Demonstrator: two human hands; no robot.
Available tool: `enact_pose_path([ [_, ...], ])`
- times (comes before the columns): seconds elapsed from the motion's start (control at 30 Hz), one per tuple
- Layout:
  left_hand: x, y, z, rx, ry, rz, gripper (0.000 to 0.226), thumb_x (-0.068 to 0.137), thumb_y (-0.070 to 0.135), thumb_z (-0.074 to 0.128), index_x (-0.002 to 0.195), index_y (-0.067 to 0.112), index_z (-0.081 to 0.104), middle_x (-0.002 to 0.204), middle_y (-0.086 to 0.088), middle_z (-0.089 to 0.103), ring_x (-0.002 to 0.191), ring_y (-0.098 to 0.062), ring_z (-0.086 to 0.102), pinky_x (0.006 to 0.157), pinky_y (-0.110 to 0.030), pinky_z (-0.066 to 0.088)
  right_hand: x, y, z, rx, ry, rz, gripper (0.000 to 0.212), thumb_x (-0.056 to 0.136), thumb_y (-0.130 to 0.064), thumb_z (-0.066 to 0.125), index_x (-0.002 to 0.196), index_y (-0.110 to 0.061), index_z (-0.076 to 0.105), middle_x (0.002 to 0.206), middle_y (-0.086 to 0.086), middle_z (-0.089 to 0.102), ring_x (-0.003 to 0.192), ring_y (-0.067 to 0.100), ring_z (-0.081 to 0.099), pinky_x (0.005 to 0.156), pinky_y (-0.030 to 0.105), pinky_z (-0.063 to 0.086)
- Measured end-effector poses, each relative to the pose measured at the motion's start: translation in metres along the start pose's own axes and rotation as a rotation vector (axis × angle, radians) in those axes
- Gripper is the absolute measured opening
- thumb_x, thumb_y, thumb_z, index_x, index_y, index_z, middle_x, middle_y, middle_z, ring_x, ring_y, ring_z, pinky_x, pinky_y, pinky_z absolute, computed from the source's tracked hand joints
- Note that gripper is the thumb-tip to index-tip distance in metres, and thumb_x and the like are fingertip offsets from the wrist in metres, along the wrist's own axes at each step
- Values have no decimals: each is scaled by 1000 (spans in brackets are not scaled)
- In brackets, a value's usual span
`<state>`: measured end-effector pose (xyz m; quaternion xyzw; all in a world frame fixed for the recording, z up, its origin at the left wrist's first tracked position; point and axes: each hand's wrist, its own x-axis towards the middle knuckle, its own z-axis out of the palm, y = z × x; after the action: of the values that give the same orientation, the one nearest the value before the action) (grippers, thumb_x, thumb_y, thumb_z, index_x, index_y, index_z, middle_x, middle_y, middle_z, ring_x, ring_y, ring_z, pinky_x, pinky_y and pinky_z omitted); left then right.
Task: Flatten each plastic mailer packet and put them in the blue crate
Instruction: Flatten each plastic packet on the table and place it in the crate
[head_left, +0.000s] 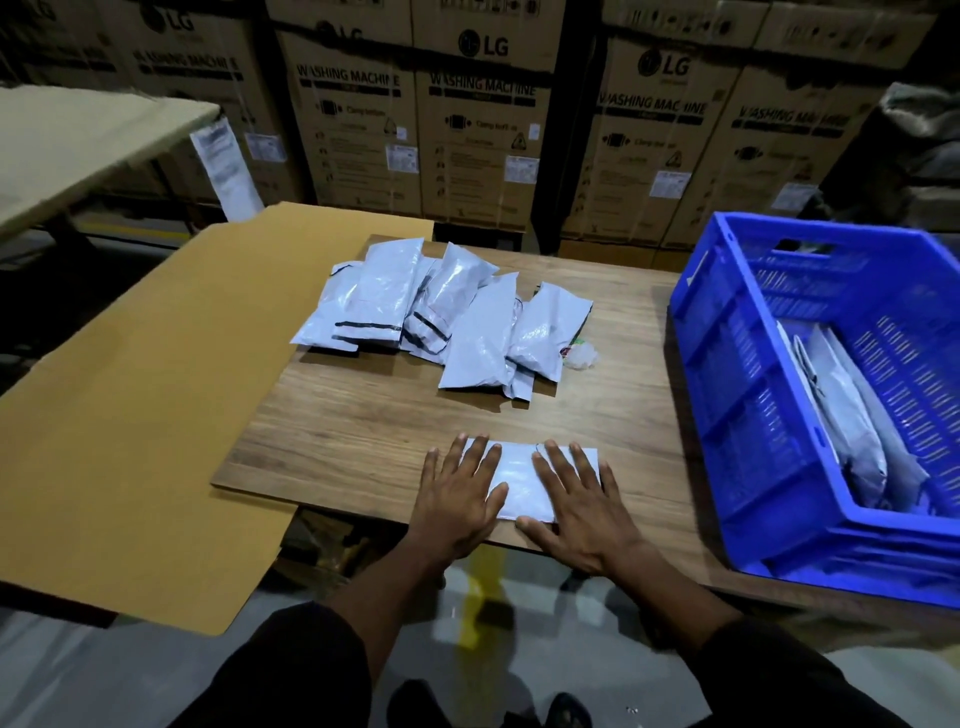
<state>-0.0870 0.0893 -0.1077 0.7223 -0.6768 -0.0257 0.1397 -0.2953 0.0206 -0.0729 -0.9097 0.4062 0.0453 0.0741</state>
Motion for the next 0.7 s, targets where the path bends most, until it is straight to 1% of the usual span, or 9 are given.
enact_pose_path([
  [0.13,4,-6,-8,-8,-140,6,70,97,57,12,156,26,34,165,3,26,154,-22,17,119,-61,14,-7,12,-4,-142,101,-208,72,96,-57,37,153,-13,33,161,10,29,147,37,28,117,53,15],
  [0.2,5,-5,-13,-2,-174,-3,76,93,60,2,160,28,21,168,6,12,155,-18,4,121,-57,4,-10,15,-4,-148,147,-310,68,91,-39,47,152,-13,33,160,10,32,145,37,31,118,51,24],
  [0.27,5,-6,-17,4,-171,33,78,94,63,6,160,24,18,169,4,7,156,-21,1,120,-58,2,-13,16,-3,-124,153,-332,72,89,-30,55,154,-15,26,161,7,29,145,36,32,116,50,33],
  [0.37,-3,-8,-18,159,-52,253,78,95,62,36,154,11,36,164,-9,27,152,-29,23,118,-64,14,-11,15,-6,-47,150,-285,75,90,-25,61,154,-18,22,160,4,31,141,36,39,105,52,45],
  [0.43,-5,-9,-14,234,36,361,63,95,47,49,146,11,44,155,-10,44,145,-32,37,116,-66,18,-8,13,-8,-13,195,-272,76,90,-21,60,154,-18,20,161,1,28,141,36,40,101,51,48],
  [0.5,-3,-8,-17,242,107,347,55,87,21,61,140,15,46,144,-7,55,139,-33,44,113,-68,19,-10,11,-9,-72,258,-339,75,91,-20,56,155,-19,19,161,1,29,143,37,36,101,55,45],
  [0.6,2,-8,-25,235,100,245,72,73,4,65,140,23,46,143,-5,56,140,-34,43,111,-70,16,-20,13,-11,-324,286,-582,88,82,-13,68,157,-26,24,162,-14,25,150,35,21,103,68,34],
  [0.63,2,-8,-28,231,99,224,73,71,3,63,139,25,48,144,-4,55,142,-33,40,111,-70,17,-21,14,-13,-364,287,-638,83,84,-12,68,156,-28,29,161,-16,26,150,35,20,103,69,32],
  [0.7,3,-6,-33,203,102,185,76,66,0,64,136,27,54,145,-4,54,144,-33,35,110,-71,20,-19,14,-14,-338,419,-699,50,99,-17,54,147,-30,47,154,-16,41,147,36,29,103,65,35],
])
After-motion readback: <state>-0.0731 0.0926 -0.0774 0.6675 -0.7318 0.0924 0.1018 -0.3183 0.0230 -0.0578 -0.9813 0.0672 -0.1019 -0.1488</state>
